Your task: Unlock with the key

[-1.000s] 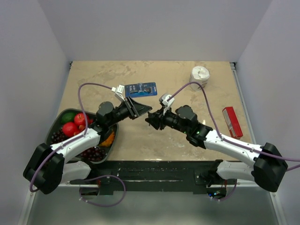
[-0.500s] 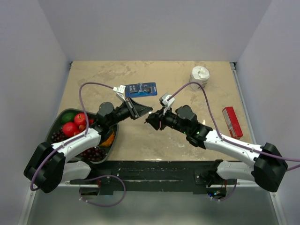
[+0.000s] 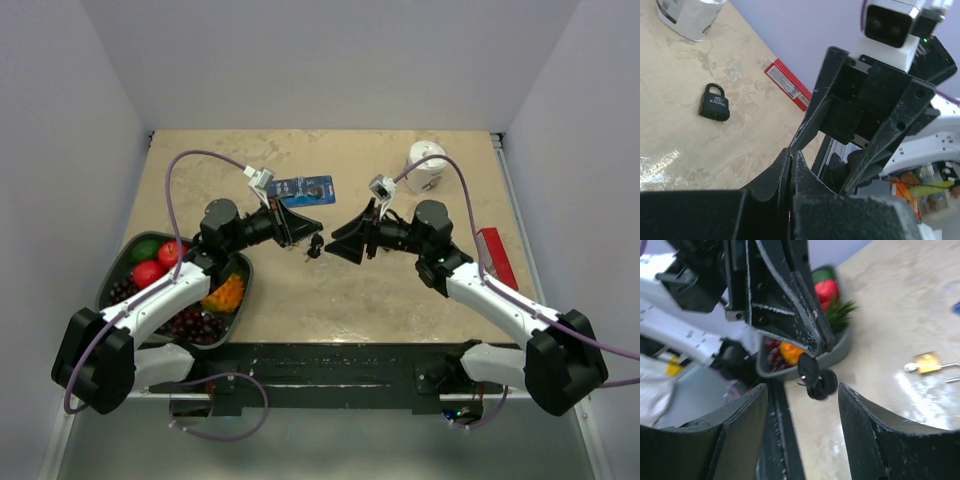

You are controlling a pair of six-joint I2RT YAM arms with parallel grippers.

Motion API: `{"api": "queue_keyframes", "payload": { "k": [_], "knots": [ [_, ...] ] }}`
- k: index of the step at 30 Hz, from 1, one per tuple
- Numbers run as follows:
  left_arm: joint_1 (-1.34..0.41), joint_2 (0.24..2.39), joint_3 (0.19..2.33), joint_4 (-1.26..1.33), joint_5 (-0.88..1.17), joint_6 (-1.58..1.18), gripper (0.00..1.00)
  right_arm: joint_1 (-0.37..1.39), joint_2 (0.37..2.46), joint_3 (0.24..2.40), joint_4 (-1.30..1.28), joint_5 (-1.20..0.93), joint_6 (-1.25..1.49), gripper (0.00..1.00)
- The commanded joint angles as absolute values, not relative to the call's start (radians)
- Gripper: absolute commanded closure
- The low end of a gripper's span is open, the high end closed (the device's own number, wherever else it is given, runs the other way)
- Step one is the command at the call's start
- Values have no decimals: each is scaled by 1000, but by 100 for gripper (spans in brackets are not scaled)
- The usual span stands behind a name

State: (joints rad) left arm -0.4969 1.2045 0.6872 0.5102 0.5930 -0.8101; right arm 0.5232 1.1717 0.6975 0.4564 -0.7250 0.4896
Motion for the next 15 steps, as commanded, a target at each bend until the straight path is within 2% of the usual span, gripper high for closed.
{"api": "queue_keyframes", "payload": {
  "k": [1,8,15],
  "knots": [
    [-492,1157,700,566,719,-700,100,525,1204,729,617,-963,633,39],
    [-492,1144,675,652,770,-707,100,526,1183,729,581,-930,595,43],
    [-492,1167,652,729,785,-765,100,531,1221,704,728,-897,669,49]
  ]
}}
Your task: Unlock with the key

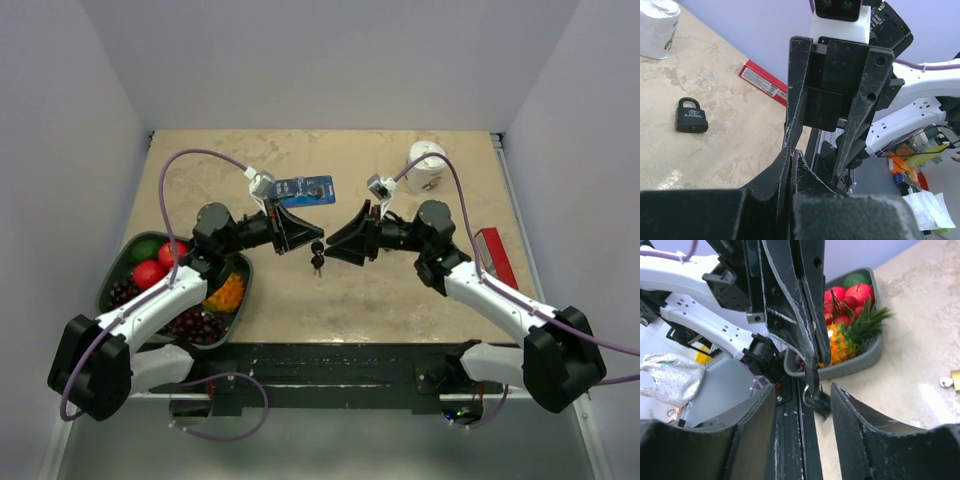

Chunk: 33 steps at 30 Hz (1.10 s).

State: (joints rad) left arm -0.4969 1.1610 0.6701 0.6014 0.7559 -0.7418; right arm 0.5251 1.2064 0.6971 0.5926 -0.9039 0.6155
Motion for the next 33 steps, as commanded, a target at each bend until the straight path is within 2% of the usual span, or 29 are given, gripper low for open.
{"api": "queue_keyframes", "payload": {
  "k": [1,18,21,26,29,30,31,33],
  "knots": [
    [-494,1166,649,735,784,-768,100,534,1226,706,733,-896,672,50],
    [-503,1181,647,762,772,-764,100,588,1295,723,745,-854,670,67],
    [-505,1181,647,764,767,-762,100,588,1307,724,758,-854,683,76],
    [-505,1178,646,762,755,-758,100,591,1319,721,764,-851,692,99],
    [-505,1174,646,750,727,-759,100,589,1316,715,769,-838,696,100],
    [-503,1170,646,747,704,-756,96,589,1309,712,767,-827,696,100],
    [-505,1160,646,726,687,-750,71,589,1302,704,764,-812,698,100],
    [-505,1146,647,695,635,-717,44,584,1276,700,730,-755,683,100]
  ]
}}
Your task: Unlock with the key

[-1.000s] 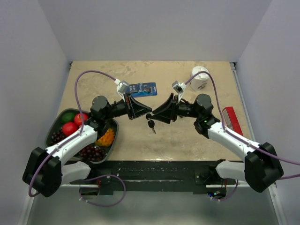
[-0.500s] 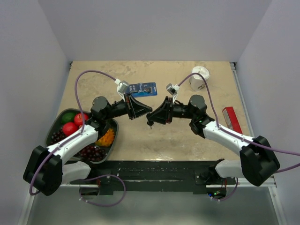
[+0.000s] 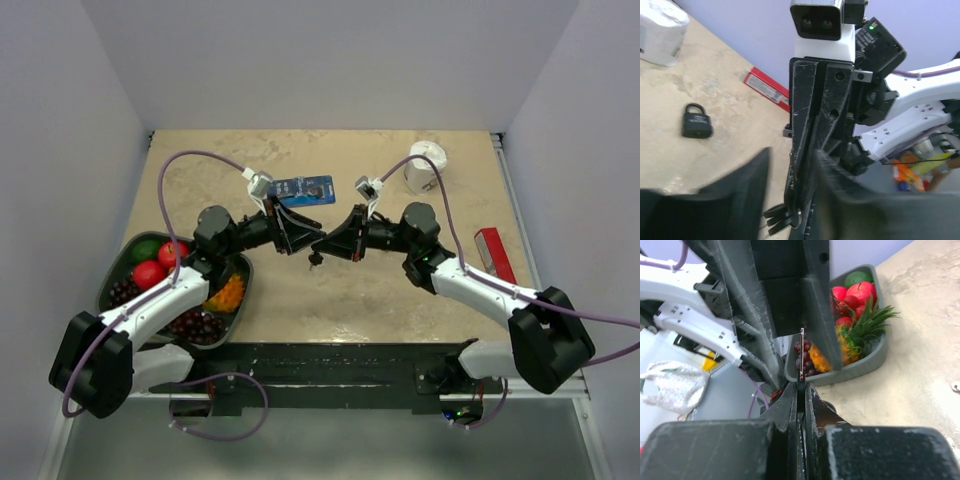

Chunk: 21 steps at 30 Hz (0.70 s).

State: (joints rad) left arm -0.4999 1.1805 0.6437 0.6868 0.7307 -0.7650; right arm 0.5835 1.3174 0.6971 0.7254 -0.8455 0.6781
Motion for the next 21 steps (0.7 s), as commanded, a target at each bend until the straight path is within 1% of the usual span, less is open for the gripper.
{"api": "queue_keyframes", "payload": {
  "k": [1,2,3,6,9,10,12,14,15,16,17,18,19,21],
  "knots": [
    [-505,1128,650,651,612,-704,9,574,1267,698,717,-736,678,100],
    [-503,1117,650,634,594,-683,2,565,1256,695,706,-720,672,100],
    [-503,1109,649,623,574,-672,0,557,1244,690,678,-677,663,100],
    [-496,1098,640,627,542,-713,0,484,1194,680,606,-612,631,100],
    [-483,1143,669,652,549,-775,0,416,1143,669,558,-589,618,100],
    [-485,1152,687,582,532,-761,0,399,1115,667,548,-574,618,100],
    [-491,1164,719,520,482,-692,0,367,1085,669,482,-542,594,100],
    [-508,1160,722,492,427,-635,1,365,1007,673,375,-427,511,100],
    [-521,1163,744,485,405,-609,2,365,970,672,350,-378,491,100],
    [-570,1172,771,416,376,-574,2,365,941,669,330,-303,476,100],
    [-604,1190,808,364,303,-478,2,367,877,669,292,-266,439,100],
    [-639,1251,898,306,263,-428,2,365,849,669,275,-235,425,100],
    [-703,1290,944,200,232,-385,2,365,826,670,258,-210,416,100],
    [-744,1410,1050,141,213,-310,2,367,763,678,213,-144,393,100]
  ]
}}
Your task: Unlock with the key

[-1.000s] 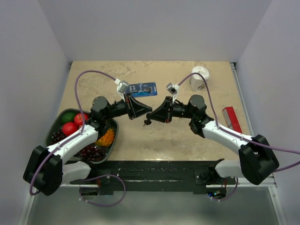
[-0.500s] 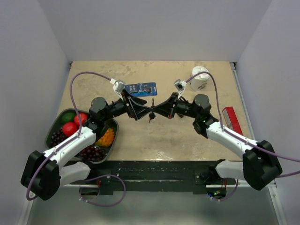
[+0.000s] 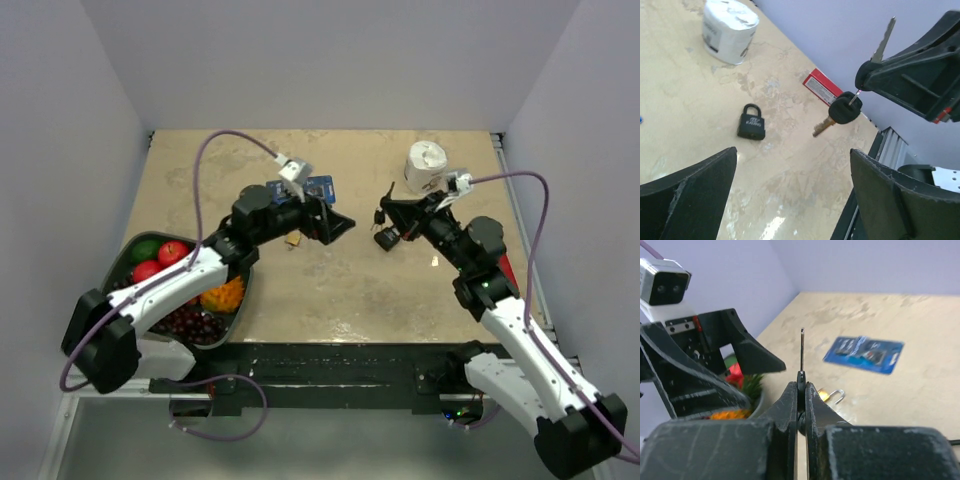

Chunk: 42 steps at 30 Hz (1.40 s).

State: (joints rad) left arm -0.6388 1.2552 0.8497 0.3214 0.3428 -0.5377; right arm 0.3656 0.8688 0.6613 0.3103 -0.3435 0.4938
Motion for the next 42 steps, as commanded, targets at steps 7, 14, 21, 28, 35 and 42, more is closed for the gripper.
{"api": "queue_keyframes", "payload": {
  "k": [7,14,21,28,35,42],
  "knots": [
    [-831,1736,1290,26,207,-108,5,365,595,655,167,-22,394,100],
    [-910,2003,1558,-115,178,-6,5,365,525,634,152,-18,388,100],
    [-910,2178,1716,-158,97,-6,4,365,460,617,137,-15,396,100],
    [-908,2275,1821,-170,48,66,3,367,425,612,137,-14,400,100],
    [-887,2355,1899,-199,28,74,2,365,394,629,109,-5,393,100],
    [-877,2413,1959,-259,20,74,3,365,408,629,97,-21,400,100]
  ]
}}
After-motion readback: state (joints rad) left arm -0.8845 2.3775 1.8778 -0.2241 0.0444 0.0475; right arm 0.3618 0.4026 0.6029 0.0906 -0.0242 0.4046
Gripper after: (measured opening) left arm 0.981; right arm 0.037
